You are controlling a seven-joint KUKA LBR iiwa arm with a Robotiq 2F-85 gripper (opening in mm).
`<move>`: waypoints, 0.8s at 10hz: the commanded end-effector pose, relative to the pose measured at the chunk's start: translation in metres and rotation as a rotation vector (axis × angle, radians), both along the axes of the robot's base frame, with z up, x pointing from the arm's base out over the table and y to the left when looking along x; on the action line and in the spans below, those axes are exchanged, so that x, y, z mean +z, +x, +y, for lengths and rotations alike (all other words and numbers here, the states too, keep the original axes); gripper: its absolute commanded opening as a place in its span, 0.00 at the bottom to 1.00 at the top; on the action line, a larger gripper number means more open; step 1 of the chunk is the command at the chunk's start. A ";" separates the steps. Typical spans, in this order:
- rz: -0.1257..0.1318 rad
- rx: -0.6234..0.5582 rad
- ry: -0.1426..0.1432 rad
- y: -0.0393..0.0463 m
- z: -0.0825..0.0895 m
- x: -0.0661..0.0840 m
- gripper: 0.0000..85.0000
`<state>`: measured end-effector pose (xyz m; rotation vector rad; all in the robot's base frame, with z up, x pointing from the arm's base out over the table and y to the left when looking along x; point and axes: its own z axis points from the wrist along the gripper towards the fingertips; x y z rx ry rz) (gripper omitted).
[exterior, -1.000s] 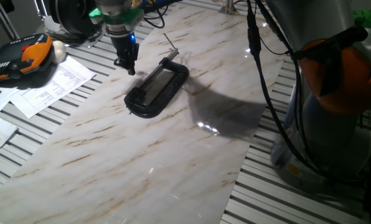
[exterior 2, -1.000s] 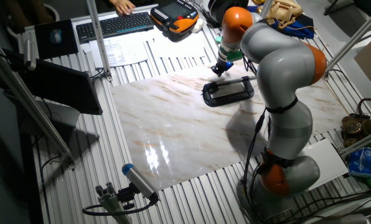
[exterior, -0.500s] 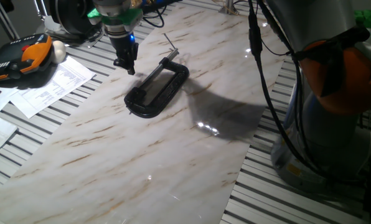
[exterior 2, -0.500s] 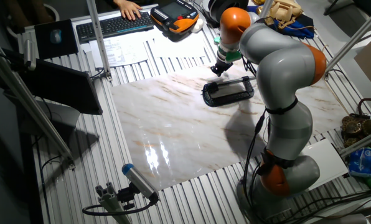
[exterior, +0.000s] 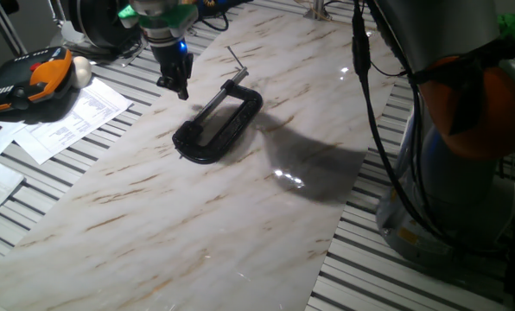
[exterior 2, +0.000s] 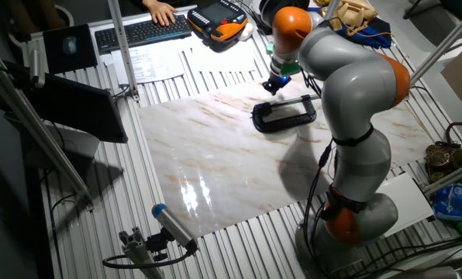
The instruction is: Turn the hands of a clock
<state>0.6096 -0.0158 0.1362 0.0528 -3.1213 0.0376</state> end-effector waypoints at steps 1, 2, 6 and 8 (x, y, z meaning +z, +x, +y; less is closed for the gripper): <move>0.000 -0.012 0.009 -0.0028 0.003 0.003 0.00; 0.000 -0.023 0.012 -0.0060 0.008 0.008 0.00; -0.035 -0.049 -0.023 -0.0097 0.013 0.013 0.00; -0.030 -0.073 -0.011 -0.0097 0.013 0.013 0.00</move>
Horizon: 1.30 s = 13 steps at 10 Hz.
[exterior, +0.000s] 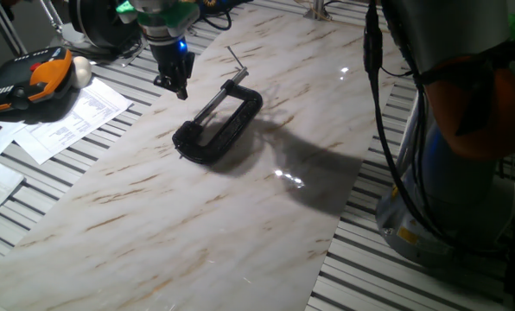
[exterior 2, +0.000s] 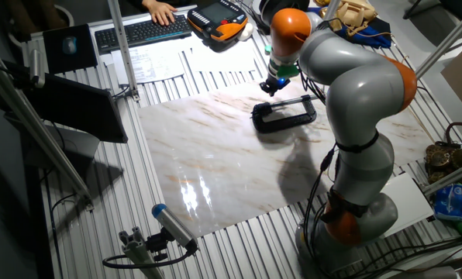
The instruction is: Turn the hands of a clock
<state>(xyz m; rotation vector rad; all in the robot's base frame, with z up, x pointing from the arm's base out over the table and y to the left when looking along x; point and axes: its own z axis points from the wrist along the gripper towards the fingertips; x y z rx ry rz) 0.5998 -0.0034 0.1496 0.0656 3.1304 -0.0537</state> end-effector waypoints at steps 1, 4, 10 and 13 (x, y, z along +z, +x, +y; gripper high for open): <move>-0.004 -0.009 0.016 0.0000 0.000 0.000 0.00; 0.027 -0.022 0.059 0.0000 0.000 0.000 0.00; 0.023 0.003 0.059 -0.0227 -0.001 0.023 0.00; 0.006 0.010 0.045 -0.0273 0.002 0.035 0.00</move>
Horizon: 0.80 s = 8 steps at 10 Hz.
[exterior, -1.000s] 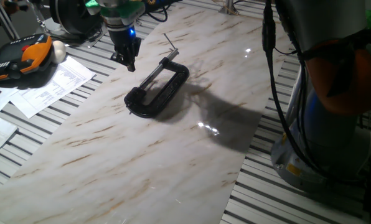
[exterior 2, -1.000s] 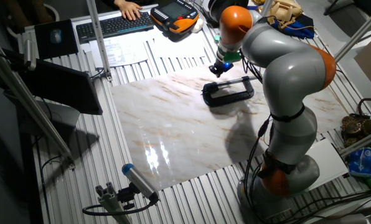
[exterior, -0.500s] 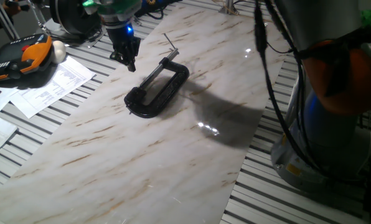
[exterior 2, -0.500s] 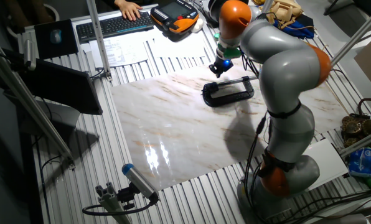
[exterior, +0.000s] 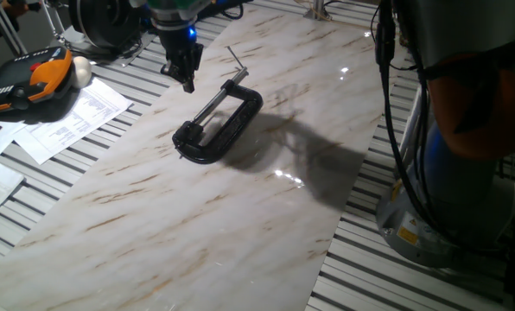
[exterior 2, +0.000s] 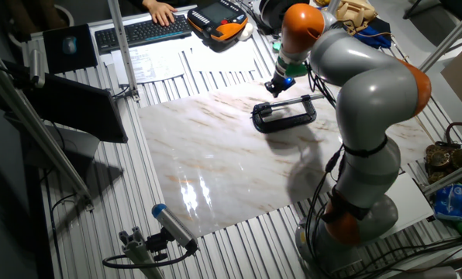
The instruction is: Turn the hands of a clock
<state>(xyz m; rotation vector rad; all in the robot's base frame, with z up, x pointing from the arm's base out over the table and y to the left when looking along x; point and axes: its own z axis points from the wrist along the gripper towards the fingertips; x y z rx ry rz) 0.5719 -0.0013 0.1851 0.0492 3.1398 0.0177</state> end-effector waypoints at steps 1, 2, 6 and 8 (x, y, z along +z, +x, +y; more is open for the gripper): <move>0.004 -0.002 -0.001 -0.0020 0.000 0.003 0.00; 0.007 0.001 0.009 -0.0046 0.001 0.006 0.00; -0.006 -0.020 0.003 -0.0184 0.016 0.012 0.00; -0.013 0.004 0.001 -0.0218 0.018 0.014 0.00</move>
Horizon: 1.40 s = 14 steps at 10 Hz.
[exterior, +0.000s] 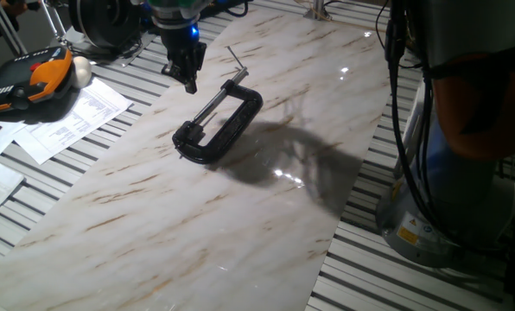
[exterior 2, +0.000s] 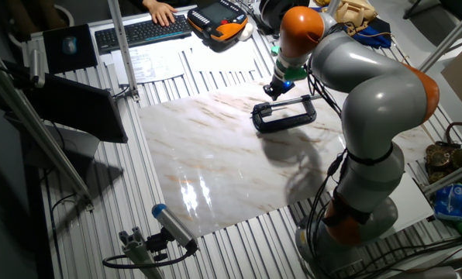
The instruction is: Turn the hands of a clock
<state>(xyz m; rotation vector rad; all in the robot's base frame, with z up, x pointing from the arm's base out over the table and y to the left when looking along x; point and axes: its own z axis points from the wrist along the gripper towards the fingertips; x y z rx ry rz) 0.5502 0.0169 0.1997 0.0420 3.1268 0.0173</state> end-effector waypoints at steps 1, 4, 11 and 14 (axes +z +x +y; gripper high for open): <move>-0.001 0.004 -0.006 -0.0010 0.000 0.000 0.00; -0.003 0.015 -0.005 -0.0028 0.003 0.001 0.00; 0.002 0.033 -0.024 -0.0041 -0.017 0.001 0.00; 0.002 0.030 -0.022 -0.0038 -0.015 0.002 0.00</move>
